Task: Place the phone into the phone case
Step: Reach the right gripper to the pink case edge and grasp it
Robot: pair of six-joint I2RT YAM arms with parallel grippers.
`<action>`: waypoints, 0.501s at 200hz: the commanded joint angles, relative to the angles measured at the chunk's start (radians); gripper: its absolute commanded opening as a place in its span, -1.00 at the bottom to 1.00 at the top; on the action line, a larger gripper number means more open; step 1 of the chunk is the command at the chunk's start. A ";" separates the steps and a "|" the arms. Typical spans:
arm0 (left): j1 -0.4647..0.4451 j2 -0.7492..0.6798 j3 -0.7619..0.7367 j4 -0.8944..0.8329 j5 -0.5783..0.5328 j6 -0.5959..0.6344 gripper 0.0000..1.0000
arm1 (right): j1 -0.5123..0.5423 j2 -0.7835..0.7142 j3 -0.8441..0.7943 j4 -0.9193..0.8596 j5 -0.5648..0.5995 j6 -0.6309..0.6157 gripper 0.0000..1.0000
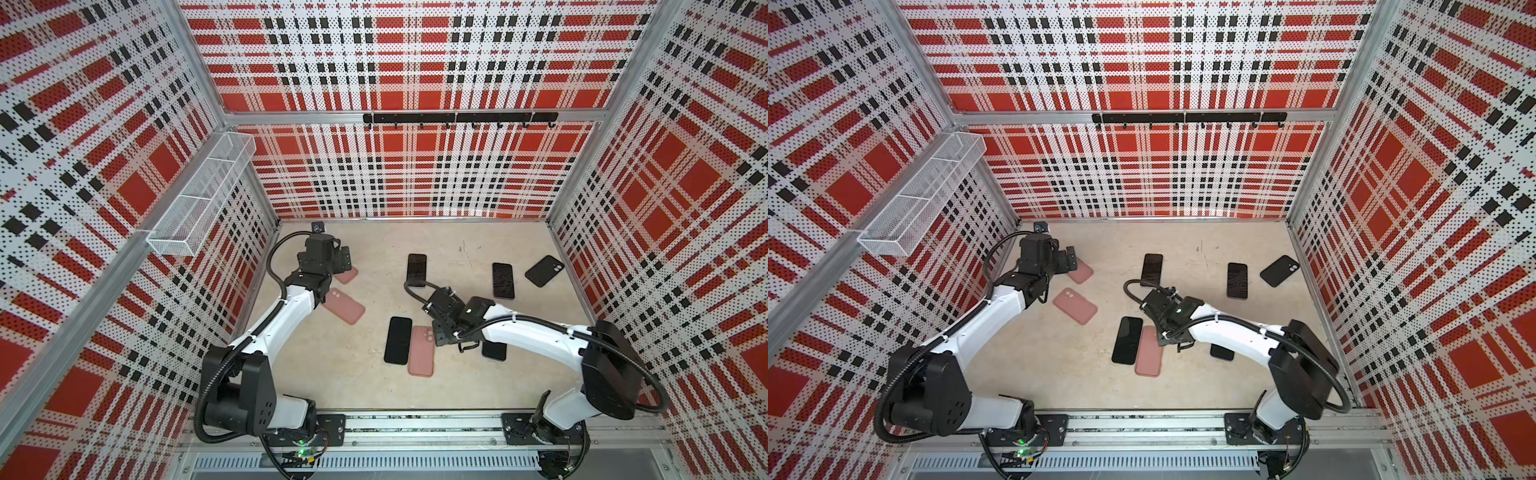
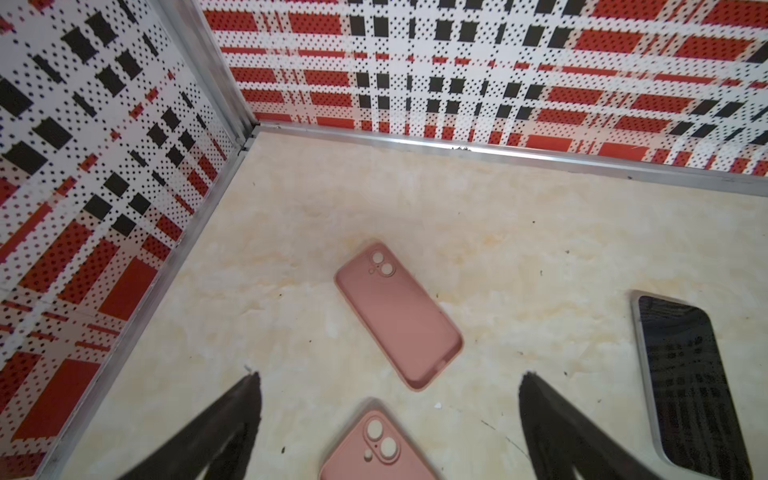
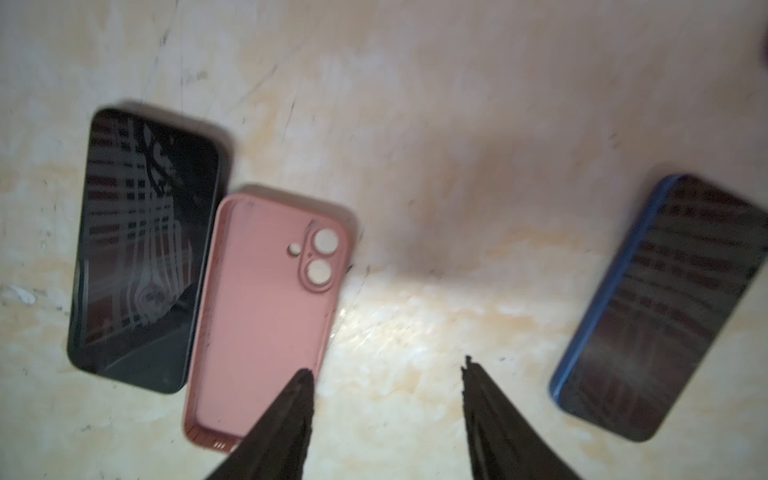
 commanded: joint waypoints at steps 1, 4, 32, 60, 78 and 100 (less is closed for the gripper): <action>0.021 -0.024 -0.020 -0.017 0.036 0.007 0.96 | 0.029 0.065 0.045 -0.041 -0.091 0.084 0.02; 0.024 -0.027 -0.020 -0.015 0.037 0.006 0.96 | 0.032 0.073 0.049 -0.041 -0.099 0.083 0.01; 0.048 -0.048 -0.028 -0.006 0.067 -0.002 0.96 | 0.040 0.124 0.055 -0.039 -0.130 0.086 -0.19; 0.060 -0.061 -0.030 -0.001 0.078 -0.006 0.96 | 0.039 0.146 0.054 -0.021 -0.144 0.091 -0.38; 0.060 -0.062 -0.031 -0.001 0.082 -0.006 0.96 | 0.040 0.170 0.050 -0.010 -0.156 0.081 -0.44; 0.059 -0.062 -0.031 -0.002 0.079 -0.006 0.96 | 0.040 0.197 0.046 0.005 -0.160 0.073 -0.46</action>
